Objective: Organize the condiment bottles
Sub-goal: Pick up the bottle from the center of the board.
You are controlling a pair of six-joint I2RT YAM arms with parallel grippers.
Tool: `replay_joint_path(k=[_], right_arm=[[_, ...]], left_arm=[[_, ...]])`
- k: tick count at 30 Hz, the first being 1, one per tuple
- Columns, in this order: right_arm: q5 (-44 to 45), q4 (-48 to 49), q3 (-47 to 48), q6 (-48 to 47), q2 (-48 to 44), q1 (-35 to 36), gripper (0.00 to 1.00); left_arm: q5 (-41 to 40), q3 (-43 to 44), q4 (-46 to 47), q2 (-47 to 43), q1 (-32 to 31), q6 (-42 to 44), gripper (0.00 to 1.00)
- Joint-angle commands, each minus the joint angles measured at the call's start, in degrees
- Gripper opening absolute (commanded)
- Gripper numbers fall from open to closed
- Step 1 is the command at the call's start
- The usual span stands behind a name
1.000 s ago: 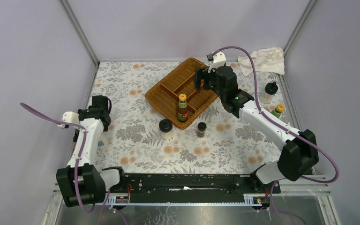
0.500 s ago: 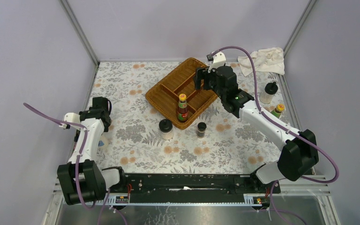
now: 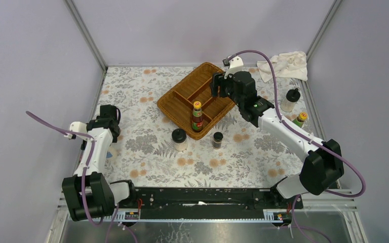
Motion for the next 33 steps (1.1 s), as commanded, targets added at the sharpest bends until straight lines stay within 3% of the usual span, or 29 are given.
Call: replay_joint_path(k=[1, 4, 21, 33], right_arm=[[-1.4, 3.1, 0.7, -0.3, 0.4, -0.4, 0.71], [-1.6, 3.1, 0.7, -0.3, 0.5, -0.4, 0.71], [-2.4, 3.0, 0.7, 0.4, -0.1, -0.4, 0.70], [-2.6, 3.0, 0.3, 0.8, -0.9, -0.4, 0.69]], left_arm=[[-1.1, -0.4, 1.7, 0.0, 0.5, -0.2, 0.18], [-1.0, -0.1, 0.7, -0.3, 0.5, -0.1, 0.00], [4.6, 1.6, -1.7, -9.2, 0.4, 9.5, 0.00], [8.7, 3.1, 0.9, -10.4, 0.0, 18.7, 0.00]])
